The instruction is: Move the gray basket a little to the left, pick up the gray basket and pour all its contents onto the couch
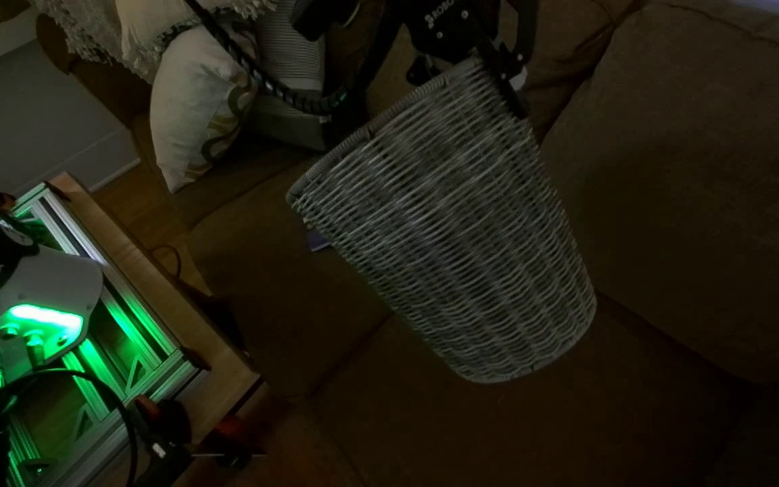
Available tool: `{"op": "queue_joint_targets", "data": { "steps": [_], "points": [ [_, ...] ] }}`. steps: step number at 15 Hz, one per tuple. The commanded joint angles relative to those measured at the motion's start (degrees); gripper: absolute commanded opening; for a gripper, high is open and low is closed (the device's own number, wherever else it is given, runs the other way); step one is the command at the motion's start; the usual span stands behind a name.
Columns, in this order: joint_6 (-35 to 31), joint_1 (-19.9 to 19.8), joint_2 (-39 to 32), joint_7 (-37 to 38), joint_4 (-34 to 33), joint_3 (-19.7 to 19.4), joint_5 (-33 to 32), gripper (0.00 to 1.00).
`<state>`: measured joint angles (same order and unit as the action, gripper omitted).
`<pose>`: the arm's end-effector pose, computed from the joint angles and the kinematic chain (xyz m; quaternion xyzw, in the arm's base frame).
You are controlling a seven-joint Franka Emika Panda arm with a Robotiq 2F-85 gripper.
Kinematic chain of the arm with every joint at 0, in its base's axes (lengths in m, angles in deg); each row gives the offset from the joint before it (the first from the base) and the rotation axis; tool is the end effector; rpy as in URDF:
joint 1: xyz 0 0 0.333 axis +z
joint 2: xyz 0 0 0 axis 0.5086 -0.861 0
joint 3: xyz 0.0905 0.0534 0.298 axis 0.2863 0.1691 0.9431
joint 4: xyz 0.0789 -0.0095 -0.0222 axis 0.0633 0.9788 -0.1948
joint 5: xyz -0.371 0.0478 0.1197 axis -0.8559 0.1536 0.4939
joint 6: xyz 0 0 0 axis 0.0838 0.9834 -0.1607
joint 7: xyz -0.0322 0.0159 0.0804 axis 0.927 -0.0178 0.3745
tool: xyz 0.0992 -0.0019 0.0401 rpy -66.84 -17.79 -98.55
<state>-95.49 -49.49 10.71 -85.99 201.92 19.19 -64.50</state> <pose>0.4673 -0.3124 0.3309 0.9054 0.2024 -0.0444 0.3706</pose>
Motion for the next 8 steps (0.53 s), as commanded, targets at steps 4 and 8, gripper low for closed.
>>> {"op": "queue_joint_targets", "data": {
  "steps": [4,8],
  "points": [
    [0.12,-0.46,-0.3,-1.64,0.08,-0.98,1.86,0.11],
    [1.25,-0.59,-1.95,-3.98,-0.52,-0.31,5.64,0.03]
  ]
}}
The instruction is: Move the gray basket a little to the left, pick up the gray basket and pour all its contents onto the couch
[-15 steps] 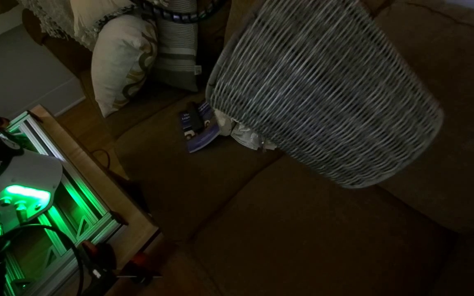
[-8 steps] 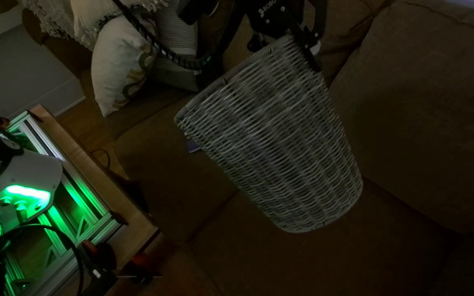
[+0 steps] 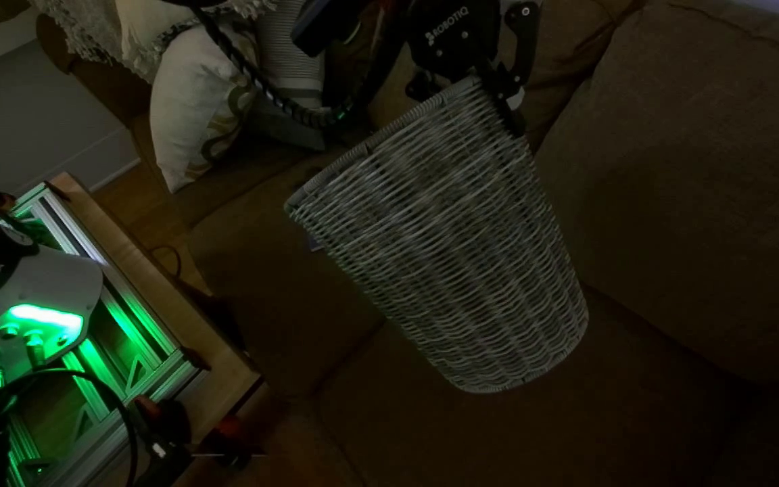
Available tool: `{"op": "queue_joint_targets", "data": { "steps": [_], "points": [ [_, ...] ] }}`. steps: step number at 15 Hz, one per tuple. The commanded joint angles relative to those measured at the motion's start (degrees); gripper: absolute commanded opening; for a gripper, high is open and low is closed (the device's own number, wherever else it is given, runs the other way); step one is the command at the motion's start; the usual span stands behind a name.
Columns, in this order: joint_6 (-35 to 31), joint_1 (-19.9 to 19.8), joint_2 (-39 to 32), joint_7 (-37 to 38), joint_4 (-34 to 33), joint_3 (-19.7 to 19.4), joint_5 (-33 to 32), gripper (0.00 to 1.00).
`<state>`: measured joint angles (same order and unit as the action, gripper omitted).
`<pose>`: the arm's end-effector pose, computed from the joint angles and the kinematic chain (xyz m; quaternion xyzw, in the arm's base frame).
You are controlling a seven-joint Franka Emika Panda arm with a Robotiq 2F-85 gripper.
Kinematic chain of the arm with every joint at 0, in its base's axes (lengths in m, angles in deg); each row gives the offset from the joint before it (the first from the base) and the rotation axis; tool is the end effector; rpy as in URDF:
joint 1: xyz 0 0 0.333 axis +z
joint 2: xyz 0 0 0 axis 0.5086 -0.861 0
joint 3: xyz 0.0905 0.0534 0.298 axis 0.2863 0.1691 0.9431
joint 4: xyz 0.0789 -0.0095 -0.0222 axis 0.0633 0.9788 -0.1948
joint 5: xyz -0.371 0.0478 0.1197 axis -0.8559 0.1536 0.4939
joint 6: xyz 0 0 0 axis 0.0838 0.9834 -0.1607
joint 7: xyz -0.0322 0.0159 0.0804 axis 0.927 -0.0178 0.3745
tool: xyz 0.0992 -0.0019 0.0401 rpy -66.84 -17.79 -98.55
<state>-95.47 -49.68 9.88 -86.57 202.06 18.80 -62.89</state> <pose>0.4635 -0.3170 0.3224 0.9110 0.1945 -0.0516 0.3599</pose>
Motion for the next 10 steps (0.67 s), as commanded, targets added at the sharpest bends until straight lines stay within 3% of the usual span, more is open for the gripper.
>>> {"op": "queue_joint_targets", "data": {
  "steps": [1,4,7,10],
  "points": [
    [1.19,-0.94,-2.3,-5.08,-1.01,-0.02,5.98,0.03],
    [-6.11,-5.58,-6.09,-18.74,1.03,0.25,18.39,0.03],
    [-10.66,-17.66,-9.43,-30.84,1.48,7.25,32.68,0.03],
    [-10.38,-30.74,-12.68,-41.3,-0.72,16.77,47.43,0.03]
  ]
}}
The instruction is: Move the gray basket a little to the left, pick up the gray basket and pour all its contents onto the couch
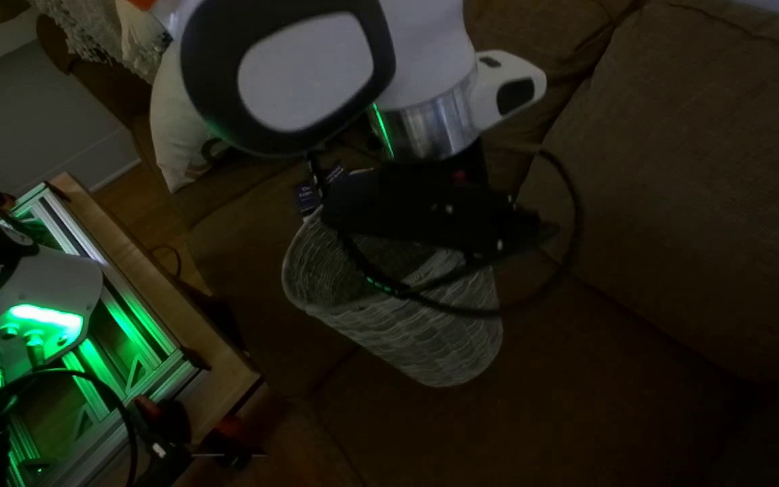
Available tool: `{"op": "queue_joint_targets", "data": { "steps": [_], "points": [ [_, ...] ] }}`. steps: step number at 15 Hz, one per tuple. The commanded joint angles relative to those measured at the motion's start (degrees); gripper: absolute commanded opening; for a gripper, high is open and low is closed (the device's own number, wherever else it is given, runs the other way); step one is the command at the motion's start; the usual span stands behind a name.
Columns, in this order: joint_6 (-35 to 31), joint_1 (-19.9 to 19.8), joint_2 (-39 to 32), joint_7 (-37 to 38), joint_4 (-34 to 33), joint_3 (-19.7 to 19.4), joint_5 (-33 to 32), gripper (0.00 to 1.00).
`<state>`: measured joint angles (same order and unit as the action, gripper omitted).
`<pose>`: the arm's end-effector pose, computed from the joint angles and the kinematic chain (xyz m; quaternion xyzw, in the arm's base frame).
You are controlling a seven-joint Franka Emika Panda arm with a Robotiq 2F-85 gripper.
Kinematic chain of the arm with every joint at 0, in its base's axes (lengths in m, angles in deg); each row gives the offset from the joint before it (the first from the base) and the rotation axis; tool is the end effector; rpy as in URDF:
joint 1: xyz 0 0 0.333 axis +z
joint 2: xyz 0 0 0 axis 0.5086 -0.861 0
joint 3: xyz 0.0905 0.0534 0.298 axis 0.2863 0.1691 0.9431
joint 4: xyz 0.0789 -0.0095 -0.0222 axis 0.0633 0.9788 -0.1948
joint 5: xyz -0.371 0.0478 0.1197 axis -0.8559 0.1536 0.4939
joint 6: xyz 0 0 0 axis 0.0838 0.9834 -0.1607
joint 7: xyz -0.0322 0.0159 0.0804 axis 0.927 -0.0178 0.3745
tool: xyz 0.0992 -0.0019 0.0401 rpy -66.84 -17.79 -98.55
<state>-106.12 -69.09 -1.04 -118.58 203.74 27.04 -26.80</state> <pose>0.3943 -0.3979 0.2243 0.9755 0.1512 -0.0341 0.1561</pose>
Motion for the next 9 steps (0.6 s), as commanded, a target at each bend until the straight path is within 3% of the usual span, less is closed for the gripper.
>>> {"op": "queue_joint_targets", "data": {
  "steps": [1,3,6,9],
  "points": [
    [2.6,-14.17,-2.8,-12.97,-4.44,10.58,16.0,0.03],
    [7.49,-12.7,-4.36,-17.17,-8.35,7.56,21.57,0.03],
    [18.38,-9.14,-6.01,-15.28,-14.43,1.8,19.26,0.03],
    [23.63,-8.76,-8.28,-19.06,-18.28,0.57,19.54,0.03]
  ]
}}
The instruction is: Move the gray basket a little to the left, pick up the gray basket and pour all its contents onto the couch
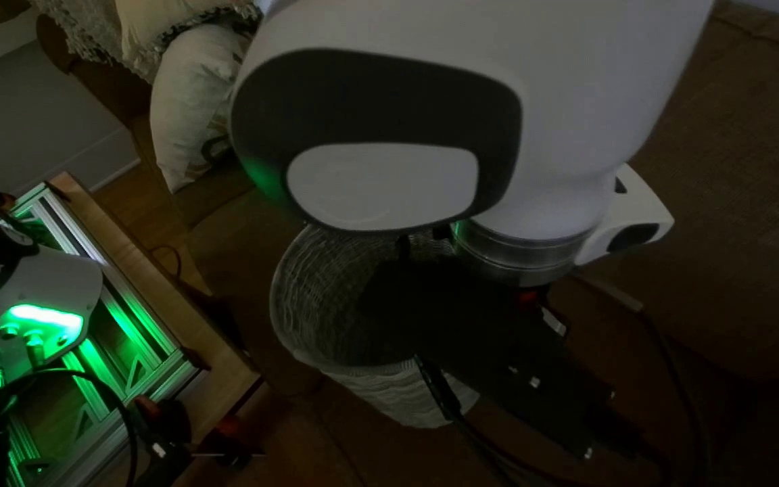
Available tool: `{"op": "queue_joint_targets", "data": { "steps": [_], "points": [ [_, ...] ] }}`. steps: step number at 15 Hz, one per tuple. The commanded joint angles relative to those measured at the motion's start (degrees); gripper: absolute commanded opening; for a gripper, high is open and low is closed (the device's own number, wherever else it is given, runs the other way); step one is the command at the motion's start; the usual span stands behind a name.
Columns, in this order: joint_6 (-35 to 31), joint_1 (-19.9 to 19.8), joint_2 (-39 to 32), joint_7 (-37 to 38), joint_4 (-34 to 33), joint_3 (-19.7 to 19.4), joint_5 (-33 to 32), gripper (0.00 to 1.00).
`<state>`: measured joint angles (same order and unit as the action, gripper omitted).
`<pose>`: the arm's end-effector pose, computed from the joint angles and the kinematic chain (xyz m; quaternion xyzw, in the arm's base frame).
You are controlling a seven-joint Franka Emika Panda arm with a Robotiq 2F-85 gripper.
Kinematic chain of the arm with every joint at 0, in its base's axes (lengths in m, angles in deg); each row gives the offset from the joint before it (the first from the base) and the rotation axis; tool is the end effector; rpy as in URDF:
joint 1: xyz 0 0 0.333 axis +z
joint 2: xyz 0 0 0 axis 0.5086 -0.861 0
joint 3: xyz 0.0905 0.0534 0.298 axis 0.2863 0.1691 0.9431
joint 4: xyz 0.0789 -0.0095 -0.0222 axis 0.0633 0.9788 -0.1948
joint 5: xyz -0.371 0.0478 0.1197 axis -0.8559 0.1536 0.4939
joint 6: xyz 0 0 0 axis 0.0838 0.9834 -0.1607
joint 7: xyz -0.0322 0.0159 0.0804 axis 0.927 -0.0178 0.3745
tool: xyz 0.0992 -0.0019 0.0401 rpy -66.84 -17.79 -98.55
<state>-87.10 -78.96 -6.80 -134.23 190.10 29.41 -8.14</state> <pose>0.3509 -0.4957 0.2286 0.9945 0.0635 -0.0735 0.0405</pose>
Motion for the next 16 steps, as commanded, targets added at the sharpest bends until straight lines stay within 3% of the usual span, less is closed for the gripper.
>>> {"op": "queue_joint_targets", "data": {
  "steps": [1,6,16],
  "points": [
    [4.6,0.54,-3.21,-5.58,-5.29,-1.4,2.07,0.03],
    [-0.54,-1.39,-5.77,-17.37,-4.16,0.69,4.42,0.03],
    [1.55,-2.05,-9.82,-30.48,-4.76,-1.12,3.98,0.03]
  ]
}}
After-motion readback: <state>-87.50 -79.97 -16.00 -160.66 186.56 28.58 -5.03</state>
